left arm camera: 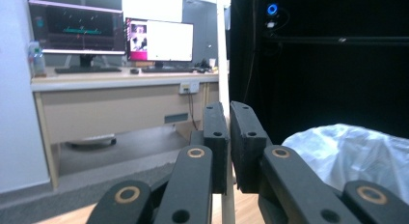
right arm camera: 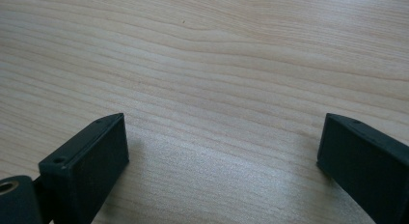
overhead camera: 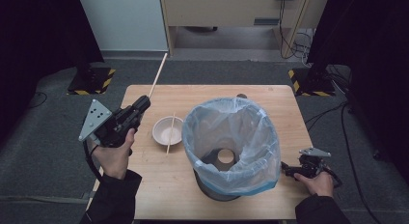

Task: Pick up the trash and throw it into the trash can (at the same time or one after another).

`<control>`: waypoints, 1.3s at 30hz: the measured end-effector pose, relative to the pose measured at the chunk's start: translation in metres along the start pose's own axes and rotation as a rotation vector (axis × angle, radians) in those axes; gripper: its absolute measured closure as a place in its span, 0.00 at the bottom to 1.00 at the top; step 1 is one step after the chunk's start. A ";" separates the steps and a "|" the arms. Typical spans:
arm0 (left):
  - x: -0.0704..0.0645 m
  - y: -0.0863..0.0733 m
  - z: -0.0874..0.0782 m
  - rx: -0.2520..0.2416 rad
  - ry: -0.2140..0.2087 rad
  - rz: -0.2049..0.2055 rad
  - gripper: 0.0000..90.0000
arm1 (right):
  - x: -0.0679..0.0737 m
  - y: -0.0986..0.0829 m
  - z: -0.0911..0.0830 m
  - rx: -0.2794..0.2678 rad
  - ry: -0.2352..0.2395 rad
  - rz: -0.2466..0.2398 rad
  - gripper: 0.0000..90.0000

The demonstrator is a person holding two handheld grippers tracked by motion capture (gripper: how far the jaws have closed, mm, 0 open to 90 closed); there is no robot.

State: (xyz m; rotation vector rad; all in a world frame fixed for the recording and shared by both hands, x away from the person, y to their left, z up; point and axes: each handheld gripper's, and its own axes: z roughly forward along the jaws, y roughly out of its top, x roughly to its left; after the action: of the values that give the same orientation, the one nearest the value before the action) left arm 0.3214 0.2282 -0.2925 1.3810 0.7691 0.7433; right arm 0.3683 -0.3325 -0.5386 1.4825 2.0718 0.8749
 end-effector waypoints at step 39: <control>-0.104 0.019 0.057 -0.002 -0.306 0.083 0.95 | 0.000 0.000 0.000 0.000 -0.002 -0.002 0.04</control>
State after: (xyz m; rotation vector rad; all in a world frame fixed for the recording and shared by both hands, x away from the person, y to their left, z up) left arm 0.3101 0.1118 -0.2674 1.4892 0.4726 0.5776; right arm 0.3684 -0.3322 -0.5387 1.4798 2.0716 0.8725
